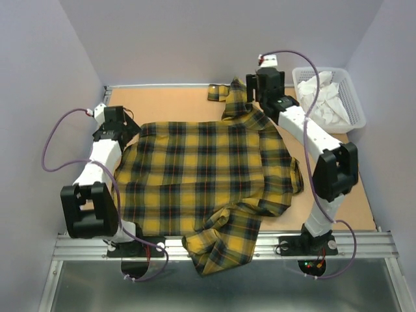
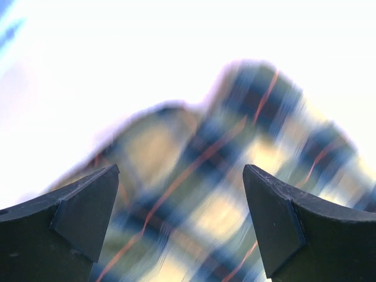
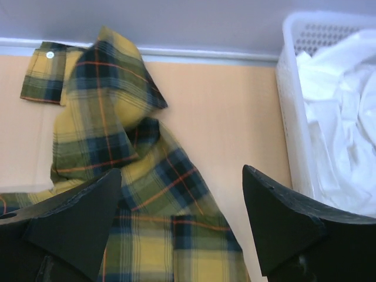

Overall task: Fold and stack the long sleeve shirts
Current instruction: Flatten the shirt out

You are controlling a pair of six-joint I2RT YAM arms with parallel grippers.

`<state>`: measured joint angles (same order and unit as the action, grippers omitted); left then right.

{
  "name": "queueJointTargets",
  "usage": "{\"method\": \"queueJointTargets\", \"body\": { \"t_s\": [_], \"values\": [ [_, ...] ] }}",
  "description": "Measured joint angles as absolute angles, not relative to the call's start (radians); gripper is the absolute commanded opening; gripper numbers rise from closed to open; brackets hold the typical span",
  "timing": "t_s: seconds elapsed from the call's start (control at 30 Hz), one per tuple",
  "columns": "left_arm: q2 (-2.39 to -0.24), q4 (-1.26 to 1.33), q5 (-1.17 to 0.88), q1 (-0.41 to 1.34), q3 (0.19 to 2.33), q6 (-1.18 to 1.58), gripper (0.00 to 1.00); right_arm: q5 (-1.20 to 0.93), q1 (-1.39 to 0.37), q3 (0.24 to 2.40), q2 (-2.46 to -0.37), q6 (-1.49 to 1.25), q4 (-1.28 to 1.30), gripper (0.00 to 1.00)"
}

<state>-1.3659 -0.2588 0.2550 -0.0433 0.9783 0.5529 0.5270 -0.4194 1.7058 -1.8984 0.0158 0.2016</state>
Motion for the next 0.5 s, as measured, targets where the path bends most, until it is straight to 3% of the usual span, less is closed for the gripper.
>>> {"method": "queueJointTargets", "body": {
  "t_s": [0.17, 0.5],
  "values": [
    [-1.566, -0.276, 0.257, -0.084, 1.198, 0.570, 0.97, 0.420, -0.329, 1.497, -1.720, -0.143, 0.267, 0.86],
    [-1.983, -0.387, 0.233, -0.084, 1.573, 0.645, 0.91, 0.262, -0.261, 1.272, -1.691, -0.348, 0.362, 0.85]
  ]
}}
